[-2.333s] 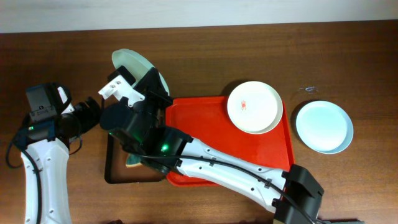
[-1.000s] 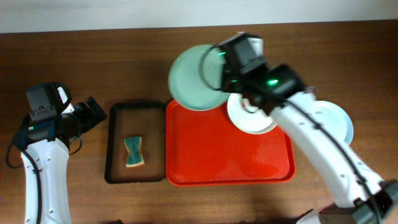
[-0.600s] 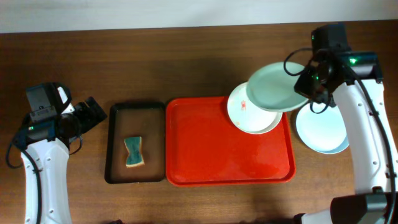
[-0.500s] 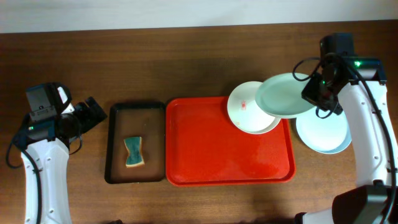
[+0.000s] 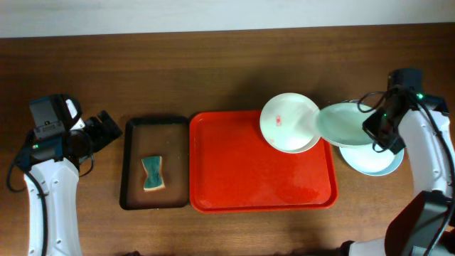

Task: Clean dirty plates on tray and stack at the side
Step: 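Lower the pale-green plate onto the light-blue plate and release it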

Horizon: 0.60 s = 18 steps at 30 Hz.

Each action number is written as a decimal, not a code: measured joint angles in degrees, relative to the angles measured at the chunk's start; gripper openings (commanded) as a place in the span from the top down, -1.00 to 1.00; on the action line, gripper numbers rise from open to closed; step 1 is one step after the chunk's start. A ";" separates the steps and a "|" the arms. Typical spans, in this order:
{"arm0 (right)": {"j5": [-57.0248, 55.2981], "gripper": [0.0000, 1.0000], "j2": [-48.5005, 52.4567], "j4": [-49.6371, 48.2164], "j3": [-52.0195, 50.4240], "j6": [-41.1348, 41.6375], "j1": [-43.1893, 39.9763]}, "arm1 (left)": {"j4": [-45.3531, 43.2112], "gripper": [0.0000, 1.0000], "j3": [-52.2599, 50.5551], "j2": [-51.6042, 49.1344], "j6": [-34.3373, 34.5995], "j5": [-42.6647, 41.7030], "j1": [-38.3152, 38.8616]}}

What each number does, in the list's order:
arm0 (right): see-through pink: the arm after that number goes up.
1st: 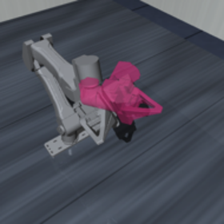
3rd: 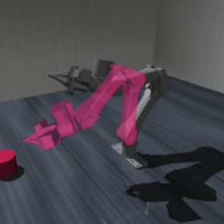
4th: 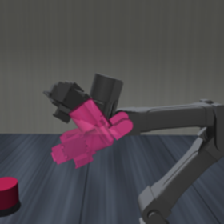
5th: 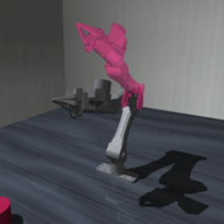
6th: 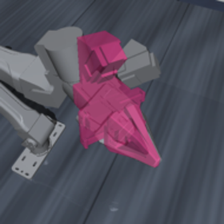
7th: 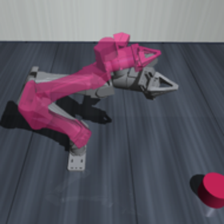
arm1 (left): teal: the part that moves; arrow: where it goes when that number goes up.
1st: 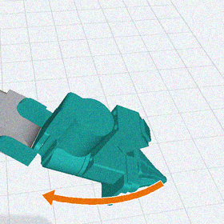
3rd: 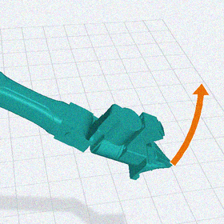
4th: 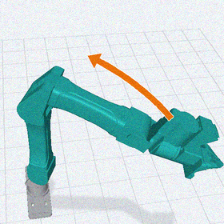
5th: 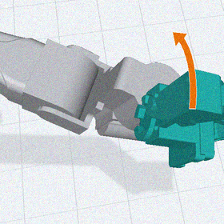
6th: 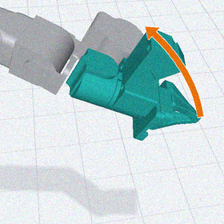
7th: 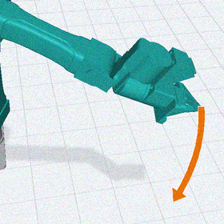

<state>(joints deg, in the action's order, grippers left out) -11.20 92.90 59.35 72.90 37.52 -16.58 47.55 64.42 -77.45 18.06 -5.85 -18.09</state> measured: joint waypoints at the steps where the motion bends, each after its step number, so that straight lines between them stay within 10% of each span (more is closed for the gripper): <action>1: -0.57 0.92 0.00 0.28 -0.20 0.00 -2.05 | 0.00 -0.98 0.00 0.00 0.00 0.02 0.00; 6: -1.51 0.85 -0.07 -0.70 -6.88 0.22 -16.50 | 0.00 -0.98 0.00 0.00 0.00 0.00 0.00; 9: 0.87 0.46 -0.07 -3.96 -9.92 0.52 -18.23 | 0.00 -0.98 0.00 0.00 0.00 0.02 0.00; 10: 1.25 0.29 -0.07 -4.17 -9.92 0.79 -18.21 | 0.00 -0.98 0.00 0.00 0.00 0.02 0.00; 11: 1.62 -0.71 -0.07 -4.22 -9.92 0.66 -18.01 | 0.00 -0.98 0.00 0.00 0.00 0.02 0.00; 13: 2.51 -0.96 -0.07 -4.42 -9.97 -0.50 -17.05 | 0.00 -0.98 0.00 0.00 0.00 0.02 0.00; 16: 3.85 -1.00 -0.07 -4.74 -10.03 -3.30 -15.21 | 0.00 -0.98 0.00 0.00 0.00 0.02 0.00; 18: 4.09 0.05 -0.07 -4.66 -10.03 -3.72 -15.08 | 0.00 -0.98 0.00 0.00 0.00 0.02 0.00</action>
<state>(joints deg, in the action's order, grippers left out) -7.11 92.84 54.70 62.87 33.80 -31.66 47.55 64.42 -77.45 18.06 -5.82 -18.09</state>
